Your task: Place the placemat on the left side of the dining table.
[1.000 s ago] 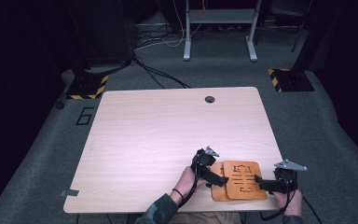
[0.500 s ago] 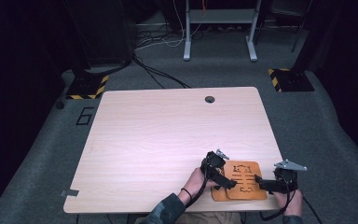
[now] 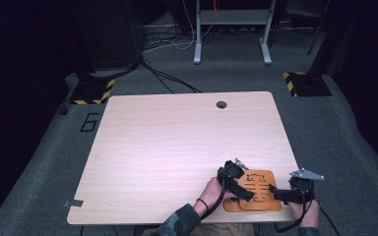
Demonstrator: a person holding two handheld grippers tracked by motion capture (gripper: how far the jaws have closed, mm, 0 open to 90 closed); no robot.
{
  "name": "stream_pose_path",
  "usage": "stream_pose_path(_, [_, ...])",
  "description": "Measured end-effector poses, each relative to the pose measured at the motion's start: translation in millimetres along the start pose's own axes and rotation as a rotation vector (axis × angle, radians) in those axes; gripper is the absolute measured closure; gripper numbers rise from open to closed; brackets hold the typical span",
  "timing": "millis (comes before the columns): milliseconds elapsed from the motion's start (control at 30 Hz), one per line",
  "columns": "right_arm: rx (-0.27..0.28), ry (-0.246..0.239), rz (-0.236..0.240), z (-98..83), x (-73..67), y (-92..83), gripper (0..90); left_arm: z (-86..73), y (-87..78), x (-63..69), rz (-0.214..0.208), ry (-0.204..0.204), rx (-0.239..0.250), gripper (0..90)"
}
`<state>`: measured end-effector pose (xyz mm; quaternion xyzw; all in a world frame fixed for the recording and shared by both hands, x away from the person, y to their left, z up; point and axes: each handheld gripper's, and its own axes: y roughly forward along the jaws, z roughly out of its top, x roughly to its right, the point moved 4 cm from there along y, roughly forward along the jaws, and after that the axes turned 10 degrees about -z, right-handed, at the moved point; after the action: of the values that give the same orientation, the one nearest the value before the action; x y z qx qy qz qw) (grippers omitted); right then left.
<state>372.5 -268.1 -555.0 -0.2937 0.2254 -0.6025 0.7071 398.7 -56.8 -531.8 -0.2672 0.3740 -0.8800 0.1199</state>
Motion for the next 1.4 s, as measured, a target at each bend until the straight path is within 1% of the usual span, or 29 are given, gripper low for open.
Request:
stream_pose_path(33, [0.0, 0.0, 0.0, 0.0, 0.0, 0.0, 0.0, 0.9, 0.3, 0.4, 0.003, -0.009, 0.001, 1.8])
stream_pose_path(67, [0.0, 0.0, 0.0, 0.0, 0.1, 0.0, 0.0, 0.9, 0.3, 0.4, 0.003, -0.009, 0.001, 2.0])
stream_pose_path(100, [0.0, 0.0, 0.0, 0.0, 0.1, 0.0, 0.0, 1.6, 0.2, 0.3, -0.005, -0.023, 0.008, 2.0])
stream_pose_path(233, [0.003, 0.004, 0.0, 0.0, 0.4, -0.1, 0.1, 2.9, -1.2, -0.2, 0.002, -0.031, 0.018, 4.2])
stream_pose_path(333, [0.005, 0.009, 0.006, 0.0, 1.1, -0.4, 0.2, 5.5, -4.3, 1.5, 0.004, -0.026, 0.029, 5.5])
stream_pose_path(367, [0.007, 0.018, 0.01, -0.1, 2.1, -0.6, 0.2, 8.1, -7.4, 3.2, 0.004, -0.02, 0.036, 6.5])
stream_pose_path(433, [0.008, 0.023, 0.012, -0.2, 2.5, -0.8, 0.2, 9.7, -8.9, 4.4, 0.0, -0.023, 0.043, 7.0])
stream_pose_path(500, [0.011, 0.042, 0.013, -0.1, 3.9, -1.0, 0.2, 12.5, -12.2, 5.8, -0.007, -0.021, 0.045, 8.5])
stream_pose_path(600, [0.012, 0.045, 0.01, -0.1, 5.1, -1.1, 0.2, 13.9, -13.8, 6.4, -0.009, -0.024, 0.049, 9.5])
stream_pose_path(633, [0.013, 0.052, 0.012, 0.0, 5.3, -1.0, 0.2, 14.2, -14.6, 7.0, -0.024, -0.029, 0.052, 10.9])
stream_pose_path(667, [0.014, 0.058, 0.011, -0.1, 5.6, -1.2, 0.2, 14.8, -14.5, 7.6, -0.053, -0.043, 0.063, 14.3])
stream_pose_path(700, [0.016, 0.068, 0.01, 0.2, 6.5, -1.2, 0.3, 15.7, -14.6, 8.8, -0.051, -0.041, 0.061, 14.7])
stream_pose_path(767, [0.018, 0.068, 0.013, 0.2, 6.7, -1.0, 0.3, 16.7, -14.5, 9.6, -0.044, -0.044, 0.063, 14.9])
stream_pose_path(867, [0.017, 0.072, 0.012, 0.1, 7.5, -1.3, 0.3, 18.1, -16.3, 9.6, -0.049, -0.041, 0.062, 17.0])
stream_pose_path(1000, [0.018, 0.083, 0.012, 0.2, 8.2, -1.3, 0.3, 19.6, -18.1, 10.5, -0.054, -0.053, 0.07, 18.6])
stream_pose_path(1033, [0.018, 0.082, 0.011, 0.3, 8.3, -1.2, 0.2, 19.0, -18.1, 10.1, -0.053, -0.066, 0.073, 19.3])
stream_pose_path(1067, [0.018, 0.082, 0.011, 0.3, 8.3, -1.2, 0.2, 19.0, -18.1, 10.1, -0.053, -0.066, 0.073, 19.4])
stream_pose_path(1133, [0.017, 0.082, 0.008, 0.4, 8.3, -1.0, 0.2, 18.9, -17.9, 9.7, -0.051, -0.078, 0.073, 19.6])
stream_pose_path(1233, [0.017, 0.088, 0.008, 0.5, 8.9, -1.1, 0.2, 20.9, -19.2, 10.9, -0.055, -0.08, 0.081, 20.5])
stream_pose_path(1400, [0.016, 0.096, 0.007, 0.6, 8.9, -1.3, 0.2, 21.0, -19.5, 12.6, -0.049, -0.082, 0.076, 20.5])
